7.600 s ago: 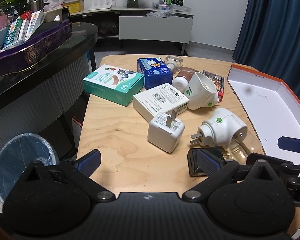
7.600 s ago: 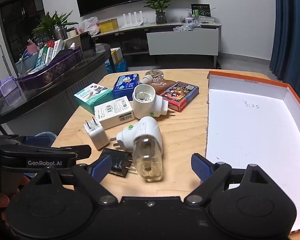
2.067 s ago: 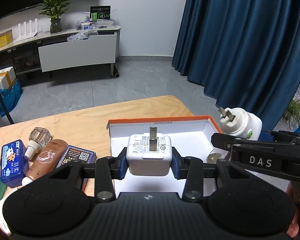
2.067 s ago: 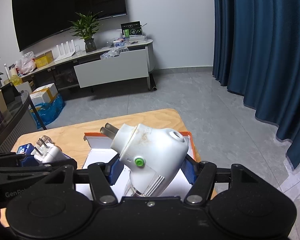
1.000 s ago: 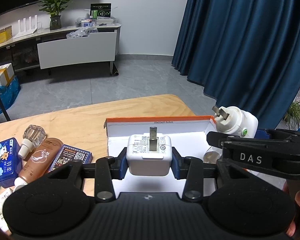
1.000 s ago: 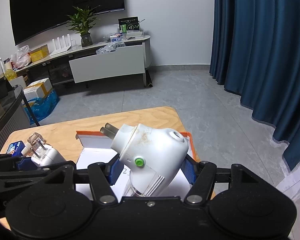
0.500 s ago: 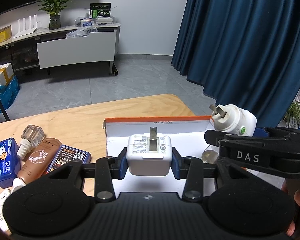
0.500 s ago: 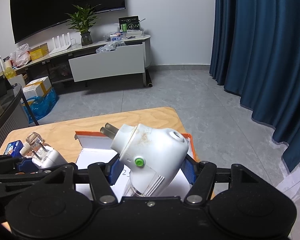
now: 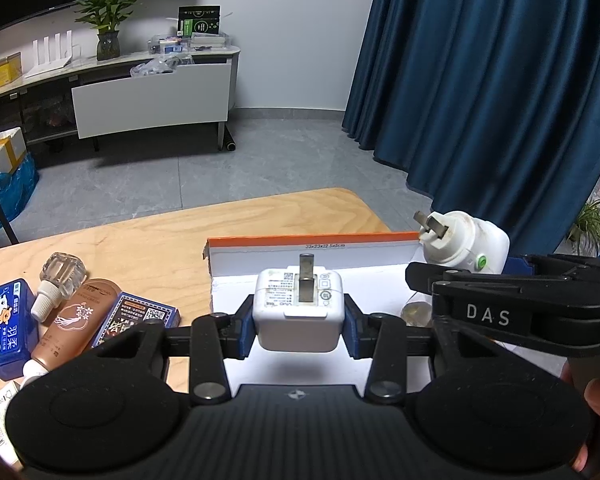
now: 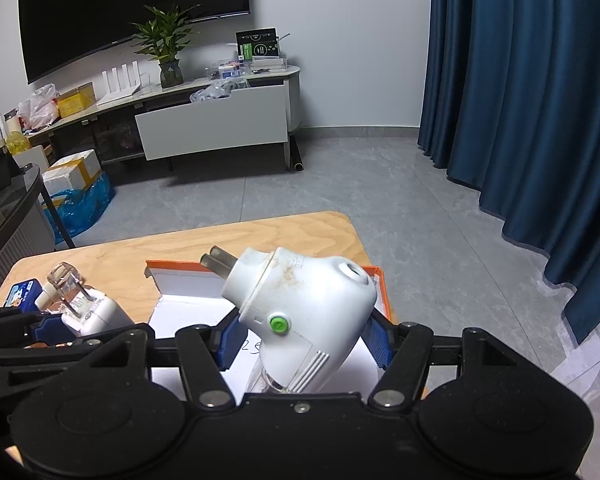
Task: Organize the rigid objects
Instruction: 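Carry the white charger and white diffuser over the open white box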
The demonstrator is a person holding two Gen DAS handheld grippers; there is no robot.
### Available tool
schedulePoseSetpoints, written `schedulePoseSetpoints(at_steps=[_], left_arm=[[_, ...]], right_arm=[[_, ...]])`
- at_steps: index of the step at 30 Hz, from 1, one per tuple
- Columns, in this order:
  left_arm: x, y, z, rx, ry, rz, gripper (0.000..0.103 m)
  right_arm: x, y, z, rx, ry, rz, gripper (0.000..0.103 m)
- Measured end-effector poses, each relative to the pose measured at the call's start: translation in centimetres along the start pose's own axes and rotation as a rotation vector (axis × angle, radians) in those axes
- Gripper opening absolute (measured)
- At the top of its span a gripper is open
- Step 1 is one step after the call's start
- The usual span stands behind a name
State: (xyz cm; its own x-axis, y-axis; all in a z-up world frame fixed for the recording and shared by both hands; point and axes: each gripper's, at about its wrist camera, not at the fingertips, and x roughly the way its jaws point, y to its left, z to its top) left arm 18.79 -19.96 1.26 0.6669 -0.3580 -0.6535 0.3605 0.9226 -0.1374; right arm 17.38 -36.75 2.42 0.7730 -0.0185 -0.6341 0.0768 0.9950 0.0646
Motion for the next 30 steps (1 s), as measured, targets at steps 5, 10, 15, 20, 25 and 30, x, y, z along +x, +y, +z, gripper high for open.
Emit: schedulePoseSetpoints(at_steps=[5,10,15,20,25,30], left_arm=[[0.2,0.1,0.0,-0.003,0.004,0.002,0.043],[0.4,0.1,-0.1,-0.005,0.010,0.001,0.043],[0.7,0.1,-0.1,-0.004,0.014,0.000,0.043],[0.9,-0.1,-0.2,0.003,0.015,-0.007,0.043],[1.0,-0.1,-0.2,0.003,0.017,-0.009,0.043],[1.2,0.1,-0.2,0.002,0.021,-0.009,0.043]], right_arm=[[0.8,0.1,-0.2,0.007,0.021,0.003,0.074],[1.6,0.1,-0.1,0.008,0.033,0.003,0.074],[2.0,0.2,-0.2,0.003,0.037,-0.002,0.074],[2.3,0.3,0.0,-0.001,0.044,-0.008,0.074],[2.9,0.5,0.1,-0.007,0.058,-0.001,0.074],[3.1,0.5,0.3,-0.006,0.065,0.002,0.074]])
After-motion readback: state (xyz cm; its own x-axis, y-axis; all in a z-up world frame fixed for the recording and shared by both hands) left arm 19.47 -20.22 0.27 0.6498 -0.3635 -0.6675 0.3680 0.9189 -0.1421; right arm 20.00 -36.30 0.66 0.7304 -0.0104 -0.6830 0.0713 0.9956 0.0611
